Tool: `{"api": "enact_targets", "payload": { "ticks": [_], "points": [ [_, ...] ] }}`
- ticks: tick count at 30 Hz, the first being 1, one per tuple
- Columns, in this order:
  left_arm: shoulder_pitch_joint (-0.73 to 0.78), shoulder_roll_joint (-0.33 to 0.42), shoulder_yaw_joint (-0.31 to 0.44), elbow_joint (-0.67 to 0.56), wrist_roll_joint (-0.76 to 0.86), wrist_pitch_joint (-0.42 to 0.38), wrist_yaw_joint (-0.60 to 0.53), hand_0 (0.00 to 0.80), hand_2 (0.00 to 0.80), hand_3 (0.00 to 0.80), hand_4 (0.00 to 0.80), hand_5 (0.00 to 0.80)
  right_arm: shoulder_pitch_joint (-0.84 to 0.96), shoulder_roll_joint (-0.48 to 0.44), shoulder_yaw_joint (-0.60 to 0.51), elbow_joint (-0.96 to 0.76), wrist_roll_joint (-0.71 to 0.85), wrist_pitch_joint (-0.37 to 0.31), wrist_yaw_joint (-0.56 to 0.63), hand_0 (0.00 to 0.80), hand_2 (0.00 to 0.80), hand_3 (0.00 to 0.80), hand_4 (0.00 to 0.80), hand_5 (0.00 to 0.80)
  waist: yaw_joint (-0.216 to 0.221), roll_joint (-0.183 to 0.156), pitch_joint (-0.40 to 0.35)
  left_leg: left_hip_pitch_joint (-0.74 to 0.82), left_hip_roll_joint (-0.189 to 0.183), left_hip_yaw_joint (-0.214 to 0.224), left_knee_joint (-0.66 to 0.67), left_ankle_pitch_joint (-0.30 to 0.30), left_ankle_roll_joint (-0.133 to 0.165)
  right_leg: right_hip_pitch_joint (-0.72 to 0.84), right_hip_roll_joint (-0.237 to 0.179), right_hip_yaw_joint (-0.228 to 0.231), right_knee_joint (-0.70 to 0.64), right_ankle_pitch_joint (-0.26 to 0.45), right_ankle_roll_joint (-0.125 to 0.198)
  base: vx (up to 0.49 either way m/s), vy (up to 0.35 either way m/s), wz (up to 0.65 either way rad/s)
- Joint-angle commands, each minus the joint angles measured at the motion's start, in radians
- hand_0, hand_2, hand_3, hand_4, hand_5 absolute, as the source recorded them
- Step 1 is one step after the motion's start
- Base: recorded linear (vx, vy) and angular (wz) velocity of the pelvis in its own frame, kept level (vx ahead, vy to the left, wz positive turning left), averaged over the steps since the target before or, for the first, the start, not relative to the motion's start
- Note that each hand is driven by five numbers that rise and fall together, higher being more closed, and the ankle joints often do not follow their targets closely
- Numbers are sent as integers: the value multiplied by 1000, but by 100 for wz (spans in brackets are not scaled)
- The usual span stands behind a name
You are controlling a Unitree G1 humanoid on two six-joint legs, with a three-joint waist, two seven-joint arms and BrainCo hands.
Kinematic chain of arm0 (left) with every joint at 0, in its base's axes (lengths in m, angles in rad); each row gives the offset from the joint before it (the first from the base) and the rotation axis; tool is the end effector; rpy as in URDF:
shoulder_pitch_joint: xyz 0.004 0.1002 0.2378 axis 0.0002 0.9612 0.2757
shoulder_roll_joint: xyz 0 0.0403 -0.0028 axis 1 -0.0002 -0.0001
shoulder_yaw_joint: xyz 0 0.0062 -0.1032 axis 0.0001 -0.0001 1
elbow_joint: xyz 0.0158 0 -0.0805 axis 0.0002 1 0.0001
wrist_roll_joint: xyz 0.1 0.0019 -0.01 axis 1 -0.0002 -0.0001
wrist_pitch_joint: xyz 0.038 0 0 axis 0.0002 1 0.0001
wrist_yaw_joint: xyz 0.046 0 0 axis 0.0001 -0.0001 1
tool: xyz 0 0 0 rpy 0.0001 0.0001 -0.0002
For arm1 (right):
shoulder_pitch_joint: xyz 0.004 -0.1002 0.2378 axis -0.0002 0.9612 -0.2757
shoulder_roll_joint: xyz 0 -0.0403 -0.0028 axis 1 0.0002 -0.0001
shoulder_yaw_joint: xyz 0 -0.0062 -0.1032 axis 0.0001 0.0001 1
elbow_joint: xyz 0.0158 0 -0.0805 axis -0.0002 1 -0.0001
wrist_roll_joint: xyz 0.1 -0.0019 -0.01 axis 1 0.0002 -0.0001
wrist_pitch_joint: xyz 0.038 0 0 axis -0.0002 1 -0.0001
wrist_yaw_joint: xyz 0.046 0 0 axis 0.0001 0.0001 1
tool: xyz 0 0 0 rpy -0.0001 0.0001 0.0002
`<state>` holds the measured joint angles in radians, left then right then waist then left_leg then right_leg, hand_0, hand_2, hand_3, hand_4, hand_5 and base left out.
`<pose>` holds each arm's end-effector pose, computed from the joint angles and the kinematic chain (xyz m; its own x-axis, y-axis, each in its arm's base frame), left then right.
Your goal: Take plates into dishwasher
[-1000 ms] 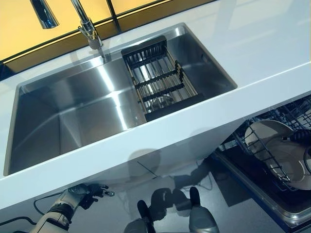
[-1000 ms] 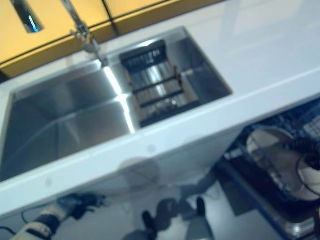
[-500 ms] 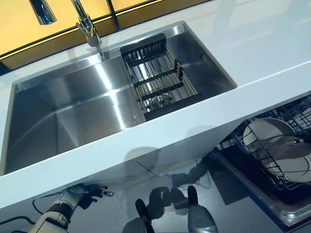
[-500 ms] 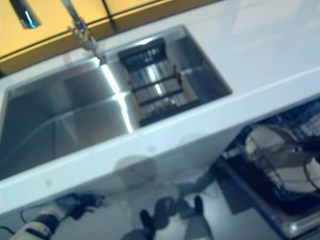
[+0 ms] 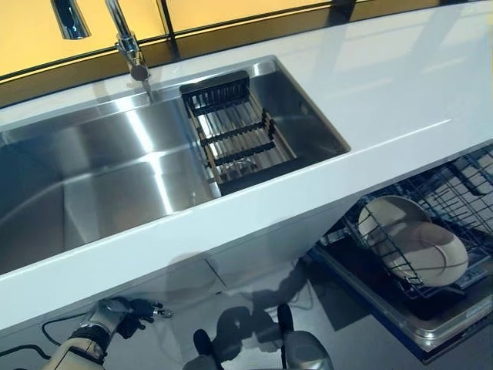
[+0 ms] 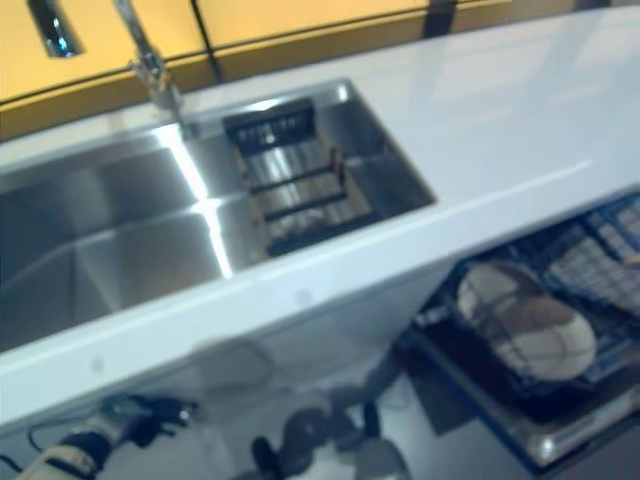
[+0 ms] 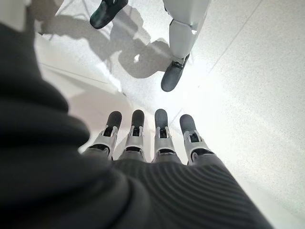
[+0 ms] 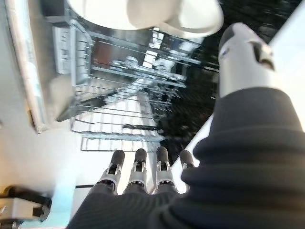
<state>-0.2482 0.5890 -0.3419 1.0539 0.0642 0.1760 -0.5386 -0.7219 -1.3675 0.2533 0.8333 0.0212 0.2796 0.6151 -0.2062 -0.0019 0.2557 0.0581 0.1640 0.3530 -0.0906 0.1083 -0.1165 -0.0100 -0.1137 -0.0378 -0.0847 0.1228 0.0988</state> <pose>0.1750 0.3089 -0.0390 0.3079 -0.0203 -0.9512 0.5323 0.8323 0.1545 0.2174 -0.4283 0.2657 0.7656 -0.4751 -0.4337 -0.0662 0.6124 -0.7878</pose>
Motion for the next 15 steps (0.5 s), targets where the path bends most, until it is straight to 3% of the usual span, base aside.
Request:
{"api": "enact_targets", "payload": {
  "ticks": [1, 5, 8, 11, 15],
  "points": [
    [-127, 80, 24, 11, -1, -18, 39, 0, 0, 0, 0, 0, -61, -55, 19, -58, 69, 6, -71, 0, 0, 0, 0, 0, -38, -33, -103, 131, 45, 20, 19, -76, -37, -9, -25, 42, 49, -31, 56, -39, 61, -7],
    [-124, 60, 27, 4, -5, -8, 51, 0, 0, 0, 0, 0, -28, -49, -30, -82, 67, 5, -96, 0, 0, 0, 0, 0, -35, -28, -97, 120, 43, 6, 29, -76, -34, -7, -29, 35, 63, -38, 52, -22, 54, -1],
    [-97, 58, 49, 1, 1, 3, 56, 0, 0, 0, 0, 0, 45, -40, -96, -127, 108, -24, -179, 0, 0, 0, 0, 0, -30, -21, -107, 126, 35, -14, 17, -77, -29, 14, -38, 33, 54, -38, 57, 25, 25, -1],
    [-60, 59, 69, 51, 8, -2, 88, 0, 0, 0, 0, 0, 127, -29, -181, -158, 107, -130, -301, 0, 0, 0, 0, 0, -17, -17, -124, 146, 33, -29, 21, -94, -21, 24, -39, 26, 81, -62, 54, 76, -63, 1],
    [-27, 69, 105, 144, 40, 22, 145, 0, 0, 0, 0, 0, 185, -24, -233, -179, 109, -205, -412, 0, 0, 0, 0, 0, 5, -15, -129, 150, 62, -50, 33, -91, -22, 19, -8, -13, 145, -118, 20, 53, -181, 0]
  ]
}}
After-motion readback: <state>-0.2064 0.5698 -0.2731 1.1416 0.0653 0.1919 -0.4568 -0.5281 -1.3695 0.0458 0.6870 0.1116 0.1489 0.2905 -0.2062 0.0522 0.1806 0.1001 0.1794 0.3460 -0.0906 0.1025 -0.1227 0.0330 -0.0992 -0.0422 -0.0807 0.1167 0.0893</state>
